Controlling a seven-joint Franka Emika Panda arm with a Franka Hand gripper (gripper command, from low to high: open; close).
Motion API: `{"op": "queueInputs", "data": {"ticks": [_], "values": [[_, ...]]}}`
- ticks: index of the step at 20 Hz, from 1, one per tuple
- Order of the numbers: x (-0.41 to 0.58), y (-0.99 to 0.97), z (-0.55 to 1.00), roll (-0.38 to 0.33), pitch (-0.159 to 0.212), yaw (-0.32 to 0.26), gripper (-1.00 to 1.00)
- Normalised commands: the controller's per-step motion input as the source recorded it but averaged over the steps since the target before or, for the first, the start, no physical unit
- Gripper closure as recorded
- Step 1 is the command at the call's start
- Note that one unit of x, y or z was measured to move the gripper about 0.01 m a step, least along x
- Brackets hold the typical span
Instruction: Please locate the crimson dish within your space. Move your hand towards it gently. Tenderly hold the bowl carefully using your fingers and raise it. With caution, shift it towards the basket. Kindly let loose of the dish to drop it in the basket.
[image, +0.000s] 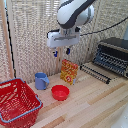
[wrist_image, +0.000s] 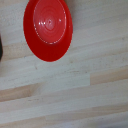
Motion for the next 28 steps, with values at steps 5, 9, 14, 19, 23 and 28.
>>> {"op": "queueInputs", "data": {"ticks": [5, 9, 14, 19, 23, 28], "values": [[-0.476, 0.03, -0.34, -0.009, 0.014, 0.047, -1.0], [-0.461, 0.05, -0.3, -0.027, 0.047, 0.045, -1.0], [-0.323, -0.01, -0.43, -0.009, 0.019, 0.041, -1.0], [-0.299, -0.01, -0.6, -0.021, -0.035, 0.001, -1.0], [-0.289, -0.05, -0.71, -0.001, -0.031, -0.009, -1.0], [-0.24, -0.03, -0.71, 0.0, -0.011, -0.054, -1.0]]}}
